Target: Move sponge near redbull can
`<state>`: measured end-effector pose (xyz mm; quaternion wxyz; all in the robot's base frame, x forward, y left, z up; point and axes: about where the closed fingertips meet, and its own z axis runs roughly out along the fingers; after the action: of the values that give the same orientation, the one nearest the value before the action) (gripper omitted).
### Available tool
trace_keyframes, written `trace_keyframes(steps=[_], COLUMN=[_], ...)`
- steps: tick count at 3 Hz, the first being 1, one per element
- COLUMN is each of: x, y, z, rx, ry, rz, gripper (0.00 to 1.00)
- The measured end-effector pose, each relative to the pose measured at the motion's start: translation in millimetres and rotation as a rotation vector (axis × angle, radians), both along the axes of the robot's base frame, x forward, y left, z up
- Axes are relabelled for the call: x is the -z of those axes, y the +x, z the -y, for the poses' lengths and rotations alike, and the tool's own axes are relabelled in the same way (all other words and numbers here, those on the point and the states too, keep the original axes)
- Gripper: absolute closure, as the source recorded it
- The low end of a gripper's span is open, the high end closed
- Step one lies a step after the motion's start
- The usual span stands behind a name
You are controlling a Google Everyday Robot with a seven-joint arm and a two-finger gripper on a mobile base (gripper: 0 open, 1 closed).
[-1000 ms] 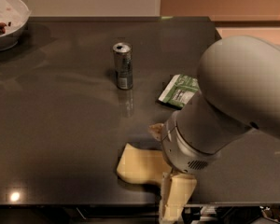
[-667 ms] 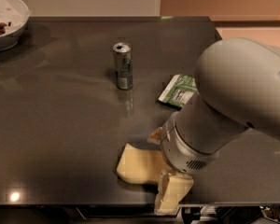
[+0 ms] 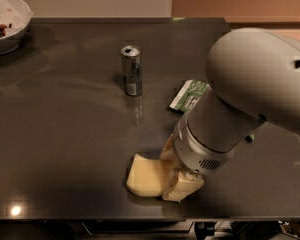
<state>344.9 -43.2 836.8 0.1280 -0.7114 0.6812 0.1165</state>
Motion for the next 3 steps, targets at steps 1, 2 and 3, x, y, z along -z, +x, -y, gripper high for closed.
trace_keyframes(steps=[1,2,3], x=[-12.7,-28.1,-36.2], y=[23.2,57.5,91.5], z=[-3.1,-10.0,-26.5], rx=[0.012,0.04,0.07], ry=[-0.02,-0.027,-0.015], rz=[0.027,0.05,0.054], gripper=[0.87,1.0,1.0])
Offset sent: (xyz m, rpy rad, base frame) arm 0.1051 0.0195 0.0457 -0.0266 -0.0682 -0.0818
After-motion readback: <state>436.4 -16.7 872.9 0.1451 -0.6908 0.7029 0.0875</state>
